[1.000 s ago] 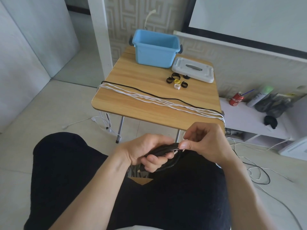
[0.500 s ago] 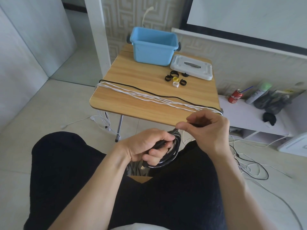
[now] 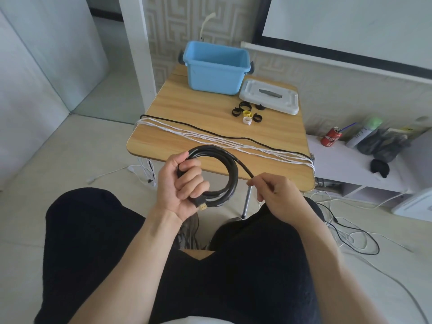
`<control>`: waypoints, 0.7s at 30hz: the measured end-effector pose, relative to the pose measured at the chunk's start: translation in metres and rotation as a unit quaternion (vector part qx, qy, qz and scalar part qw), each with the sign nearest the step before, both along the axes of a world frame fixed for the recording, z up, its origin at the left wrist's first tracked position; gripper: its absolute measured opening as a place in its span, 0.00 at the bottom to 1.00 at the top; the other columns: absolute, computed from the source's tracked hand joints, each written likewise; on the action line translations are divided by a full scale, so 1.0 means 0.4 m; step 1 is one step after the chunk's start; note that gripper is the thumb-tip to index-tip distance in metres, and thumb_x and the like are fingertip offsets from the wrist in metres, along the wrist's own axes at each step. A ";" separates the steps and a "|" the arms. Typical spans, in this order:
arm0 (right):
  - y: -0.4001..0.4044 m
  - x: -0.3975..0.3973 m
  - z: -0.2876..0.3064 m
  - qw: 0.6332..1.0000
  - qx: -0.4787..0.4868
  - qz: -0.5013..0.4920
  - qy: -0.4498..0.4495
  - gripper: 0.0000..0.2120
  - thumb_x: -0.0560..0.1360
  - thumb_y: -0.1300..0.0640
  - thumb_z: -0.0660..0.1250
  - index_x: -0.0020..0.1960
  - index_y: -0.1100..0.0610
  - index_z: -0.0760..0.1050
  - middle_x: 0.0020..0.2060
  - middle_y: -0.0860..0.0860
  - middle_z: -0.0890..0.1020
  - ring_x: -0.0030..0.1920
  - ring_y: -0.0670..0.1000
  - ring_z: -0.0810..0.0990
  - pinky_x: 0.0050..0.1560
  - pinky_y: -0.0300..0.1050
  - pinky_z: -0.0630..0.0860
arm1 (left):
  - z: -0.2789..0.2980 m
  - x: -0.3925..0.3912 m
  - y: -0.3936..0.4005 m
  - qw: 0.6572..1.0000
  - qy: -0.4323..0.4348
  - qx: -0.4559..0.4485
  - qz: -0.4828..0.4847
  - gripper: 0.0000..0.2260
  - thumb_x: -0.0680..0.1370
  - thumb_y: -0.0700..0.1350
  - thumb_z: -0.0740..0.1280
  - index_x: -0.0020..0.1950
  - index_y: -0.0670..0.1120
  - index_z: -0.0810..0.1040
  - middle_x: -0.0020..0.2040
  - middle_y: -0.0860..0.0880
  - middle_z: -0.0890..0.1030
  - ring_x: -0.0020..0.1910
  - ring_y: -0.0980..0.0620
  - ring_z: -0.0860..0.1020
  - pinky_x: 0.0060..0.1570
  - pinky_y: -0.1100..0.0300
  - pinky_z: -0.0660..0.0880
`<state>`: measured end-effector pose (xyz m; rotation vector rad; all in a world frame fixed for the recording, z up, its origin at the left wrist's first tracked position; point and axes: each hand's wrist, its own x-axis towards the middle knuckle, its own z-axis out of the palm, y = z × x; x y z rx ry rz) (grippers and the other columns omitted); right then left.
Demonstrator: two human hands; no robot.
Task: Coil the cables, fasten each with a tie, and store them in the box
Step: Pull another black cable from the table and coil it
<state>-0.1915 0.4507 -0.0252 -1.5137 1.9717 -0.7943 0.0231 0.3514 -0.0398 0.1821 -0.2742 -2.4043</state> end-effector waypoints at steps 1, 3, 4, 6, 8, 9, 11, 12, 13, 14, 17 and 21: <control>0.003 0.000 -0.001 0.999 0.013 -0.008 0.034 0.13 0.85 0.52 0.59 0.50 0.49 0.82 0.33 0.46 0.79 0.29 0.43 0.73 0.30 0.34 0.68 | 0.001 0.000 0.000 0.999 -0.017 0.019 0.039 0.16 0.79 0.48 0.60 0.31 0.49 0.69 0.18 0.54 0.63 0.14 0.56 0.57 0.18 0.67 0.61; 0.012 -0.001 -0.005 0.996 0.038 -0.022 0.084 0.14 0.85 0.51 0.58 0.48 0.51 0.81 0.35 0.48 0.80 0.31 0.46 0.76 0.31 0.38 0.71 | 0.008 -0.001 -0.003 0.993 -0.036 0.046 0.099 0.16 0.79 0.47 0.60 0.30 0.49 0.67 0.17 0.54 0.63 0.13 0.56 0.60 0.19 0.67 0.59; 0.017 0.000 -0.010 0.992 0.052 -0.025 0.108 0.15 0.84 0.50 0.58 0.46 0.54 0.80 0.34 0.49 0.80 0.34 0.50 0.77 0.34 0.43 0.73 | 0.010 0.000 -0.005 0.991 -0.042 0.056 0.116 0.16 0.79 0.46 0.60 0.30 0.49 0.66 0.17 0.54 0.62 0.13 0.56 0.61 0.19 0.67 0.59; 0.027 0.001 -0.020 0.987 0.078 -0.028 0.135 0.17 0.84 0.50 0.58 0.42 0.56 0.77 0.33 0.51 0.79 0.36 0.55 0.77 0.37 0.48 0.73 | 0.012 -0.001 -0.006 0.986 -0.061 0.074 0.139 0.18 0.79 0.46 0.60 0.29 0.49 0.65 0.17 0.54 0.61 0.13 0.56 0.61 0.19 0.66 0.60; 0.034 0.004 -0.025 0.983 0.110 -0.036 0.141 0.20 0.84 0.47 0.58 0.40 0.58 0.78 0.33 0.51 0.80 0.37 0.56 0.78 0.40 0.49 0.73 | 0.013 -0.008 -0.002 0.981 -0.090 0.089 0.150 0.20 0.80 0.48 0.59 0.28 0.49 0.65 0.17 0.54 0.60 0.13 0.56 0.59 0.19 0.65 0.60; 0.035 0.009 -0.023 0.981 0.130 -0.041 0.136 0.22 0.84 0.46 0.57 0.41 0.58 0.79 0.35 0.52 0.82 0.39 0.55 0.80 0.42 0.49 0.75 | 0.015 -0.012 0.001 0.978 -0.105 0.096 0.154 0.21 0.81 0.49 0.59 0.28 0.49 0.65 0.17 0.54 0.60 0.13 0.57 0.59 0.19 0.64 0.60; 0.037 0.028 -0.017 0.977 0.160 -0.042 0.133 0.23 0.84 0.46 0.57 0.41 0.59 0.80 0.36 0.52 0.83 0.38 0.54 0.81 0.40 0.48 0.76 | 0.020 -0.021 0.005 0.972 -0.135 0.098 0.166 0.21 0.82 0.50 0.58 0.29 0.49 0.65 0.18 0.54 0.61 0.14 0.57 0.60 0.19 0.64 0.60; 0.038 0.042 -0.012 0.974 0.167 -0.032 0.147 0.23 0.84 0.46 0.57 0.40 0.59 0.79 0.34 0.52 0.82 0.37 0.54 0.80 0.36 0.46 0.75 | 0.022 -0.026 0.005 0.968 -0.154 0.089 0.175 0.21 0.83 0.50 0.58 0.30 0.49 0.65 0.19 0.55 0.61 0.15 0.57 0.60 0.20 0.64 0.60; 0.041 0.056 -0.006 0.970 0.172 -0.017 0.170 0.23 0.84 0.47 0.56 0.38 0.59 0.78 0.33 0.52 0.80 0.35 0.54 0.79 0.34 0.46 0.73 | 0.026 -0.032 0.007 0.964 -0.176 0.078 0.183 0.20 0.83 0.51 0.58 0.31 0.49 0.65 0.20 0.55 0.61 0.16 0.57 0.60 0.22 0.64 0.60; 0.043 0.072 0.001 0.964 0.177 0.007 0.197 0.22 0.85 0.49 0.55 0.39 0.60 0.77 0.33 0.53 0.79 0.36 0.55 0.79 0.35 0.47 0.74 | 0.028 -0.039 0.007 0.959 -0.197 0.067 0.190 0.20 0.84 0.52 0.59 0.33 0.49 0.65 0.22 0.55 0.61 0.18 0.57 0.61 0.23 0.63 0.61; 0.052 0.127 0.025 0.940 0.207 0.110 0.249 0.15 0.83 0.58 0.54 0.48 0.62 0.77 0.43 0.55 0.81 0.43 0.58 0.81 0.43 0.51 0.79 | 0.031 -0.065 0.020 0.946 -0.260 0.025 0.195 0.17 0.84 0.54 0.60 0.38 0.48 0.67 0.27 0.53 0.66 0.24 0.54 0.65 0.32 0.60 0.67; 0.059 0.194 0.035 0.937 0.163 0.180 0.249 0.12 0.77 0.67 0.59 0.57 0.58 0.75 0.49 0.52 0.74 0.44 0.54 0.75 0.43 0.47 0.73 | 0.016 -0.094 0.044 0.911 -0.368 -0.103 0.152 0.14 0.84 0.47 0.61 0.41 0.44 0.70 0.34 0.48 0.73 0.32 0.50 0.73 0.43 0.54 0.71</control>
